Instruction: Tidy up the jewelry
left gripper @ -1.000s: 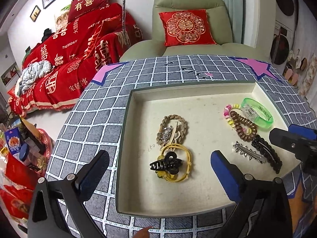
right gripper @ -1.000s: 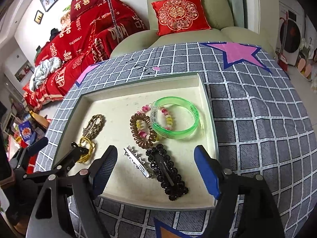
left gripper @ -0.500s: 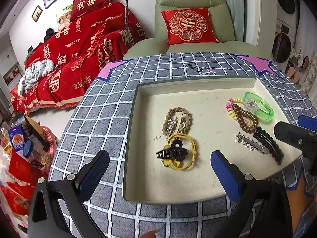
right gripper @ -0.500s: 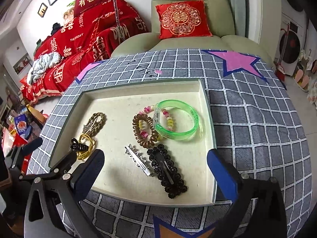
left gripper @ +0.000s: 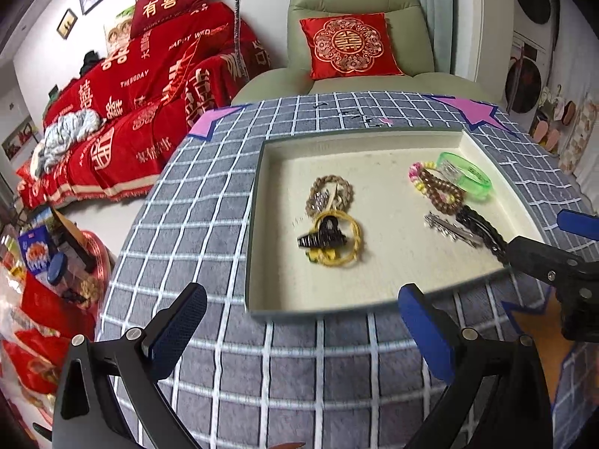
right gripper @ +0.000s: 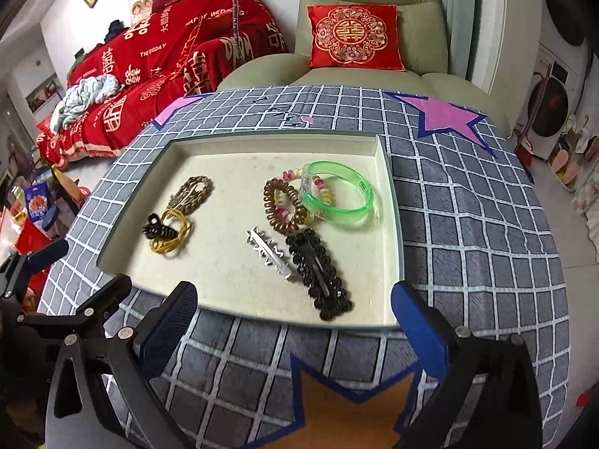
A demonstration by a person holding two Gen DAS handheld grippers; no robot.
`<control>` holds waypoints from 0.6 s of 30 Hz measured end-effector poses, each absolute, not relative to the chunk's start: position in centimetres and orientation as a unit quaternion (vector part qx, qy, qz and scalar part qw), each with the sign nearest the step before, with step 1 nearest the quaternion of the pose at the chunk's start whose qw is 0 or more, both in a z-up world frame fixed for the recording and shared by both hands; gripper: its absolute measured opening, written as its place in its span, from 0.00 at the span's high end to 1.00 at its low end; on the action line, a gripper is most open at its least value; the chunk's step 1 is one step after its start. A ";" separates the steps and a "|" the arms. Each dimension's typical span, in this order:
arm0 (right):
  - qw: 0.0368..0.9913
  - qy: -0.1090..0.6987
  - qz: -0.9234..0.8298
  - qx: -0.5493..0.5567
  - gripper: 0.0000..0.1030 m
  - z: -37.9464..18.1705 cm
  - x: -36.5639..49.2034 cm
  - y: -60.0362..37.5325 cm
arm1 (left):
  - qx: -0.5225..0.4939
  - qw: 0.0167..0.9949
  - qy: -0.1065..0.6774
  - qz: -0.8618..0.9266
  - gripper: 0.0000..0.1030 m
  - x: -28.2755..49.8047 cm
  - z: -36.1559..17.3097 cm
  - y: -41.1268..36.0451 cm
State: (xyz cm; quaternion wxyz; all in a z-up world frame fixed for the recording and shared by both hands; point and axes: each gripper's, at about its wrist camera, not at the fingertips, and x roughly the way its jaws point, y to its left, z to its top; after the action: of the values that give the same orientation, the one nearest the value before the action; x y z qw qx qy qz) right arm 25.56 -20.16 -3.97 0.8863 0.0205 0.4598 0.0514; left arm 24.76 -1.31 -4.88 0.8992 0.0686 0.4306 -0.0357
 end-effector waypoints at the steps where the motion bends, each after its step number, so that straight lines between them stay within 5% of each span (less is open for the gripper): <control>1: 0.887 0.458 0.051 0.020 0.00 -3.8 25.2 -20.2 | 0.066 0.899 0.431 -0.036 0.00 24.3 -4.8 -1.3; 18: 0.914 0.404 0.040 0.032 0.00 -0.2 14.5 -20.0 | 0.042 0.911 0.409 -0.032 0.00 14.1 -2.1 -0.2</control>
State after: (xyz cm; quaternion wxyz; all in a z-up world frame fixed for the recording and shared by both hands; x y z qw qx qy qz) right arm 14.50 -19.98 -0.18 0.9135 0.0323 0.4036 0.0395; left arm 14.12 -0.21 -2.06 0.9111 0.0417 0.4087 -0.0325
